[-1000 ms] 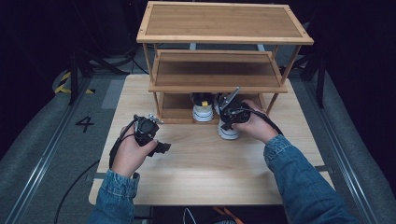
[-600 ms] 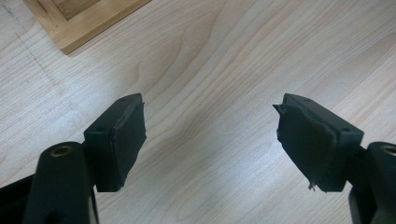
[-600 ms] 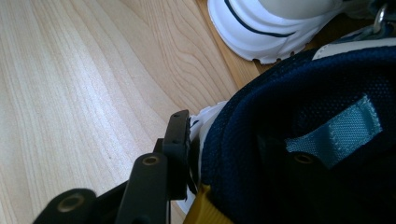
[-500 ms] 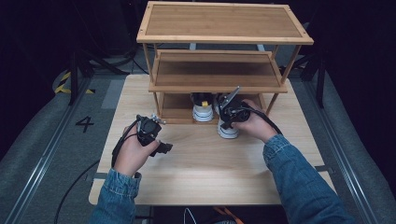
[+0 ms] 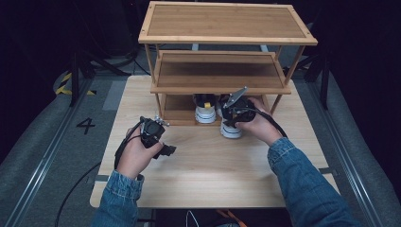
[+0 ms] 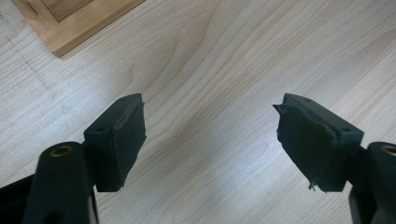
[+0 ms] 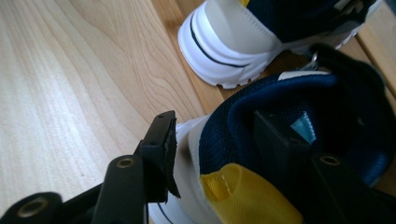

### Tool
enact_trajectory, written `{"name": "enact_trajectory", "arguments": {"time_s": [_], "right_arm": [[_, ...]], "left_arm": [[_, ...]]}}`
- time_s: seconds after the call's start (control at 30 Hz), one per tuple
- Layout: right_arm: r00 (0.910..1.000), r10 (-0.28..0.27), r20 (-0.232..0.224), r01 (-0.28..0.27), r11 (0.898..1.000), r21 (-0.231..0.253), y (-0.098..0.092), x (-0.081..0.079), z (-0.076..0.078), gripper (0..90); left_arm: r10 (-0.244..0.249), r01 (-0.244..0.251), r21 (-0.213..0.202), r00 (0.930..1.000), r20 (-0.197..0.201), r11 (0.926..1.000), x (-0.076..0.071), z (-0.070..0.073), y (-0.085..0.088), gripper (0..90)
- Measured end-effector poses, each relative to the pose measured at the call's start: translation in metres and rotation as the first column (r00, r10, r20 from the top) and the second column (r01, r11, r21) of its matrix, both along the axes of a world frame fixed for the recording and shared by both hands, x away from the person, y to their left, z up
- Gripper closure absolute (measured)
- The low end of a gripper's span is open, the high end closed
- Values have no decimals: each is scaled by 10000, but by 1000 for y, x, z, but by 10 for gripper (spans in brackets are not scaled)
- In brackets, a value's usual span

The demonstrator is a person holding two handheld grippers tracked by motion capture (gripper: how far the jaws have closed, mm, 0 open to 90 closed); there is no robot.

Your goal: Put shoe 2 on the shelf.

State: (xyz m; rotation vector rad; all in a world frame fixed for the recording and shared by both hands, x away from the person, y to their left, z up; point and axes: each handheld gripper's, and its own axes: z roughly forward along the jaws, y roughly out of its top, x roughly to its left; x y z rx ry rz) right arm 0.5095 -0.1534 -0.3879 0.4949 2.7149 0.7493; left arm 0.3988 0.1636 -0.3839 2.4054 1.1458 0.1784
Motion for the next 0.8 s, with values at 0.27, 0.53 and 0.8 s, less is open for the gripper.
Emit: {"name": "enact_trajectory", "arguments": {"time_s": [0.27, 0.53, 0.8], "right_arm": [[9980, -485, 417, 454, 9964, 722, -15, -17, 22, 483], [9857, -1540, 685, 1450, 9820, 1214, -33, -39, 29, 503], [9715, -2329, 438, 2257, 9657, 1288, -46, -50, 13, 530]], "left_arm": [[-128, 128, 24, 9999, -76, 9999, 3, -3, -4, 240], [-143, 143, 19, 9998, -116, 9999, 5, -3, -5, 240], [-100, 101, 27, 9999, -120, 9999, 4, -3, -4, 239]]}}
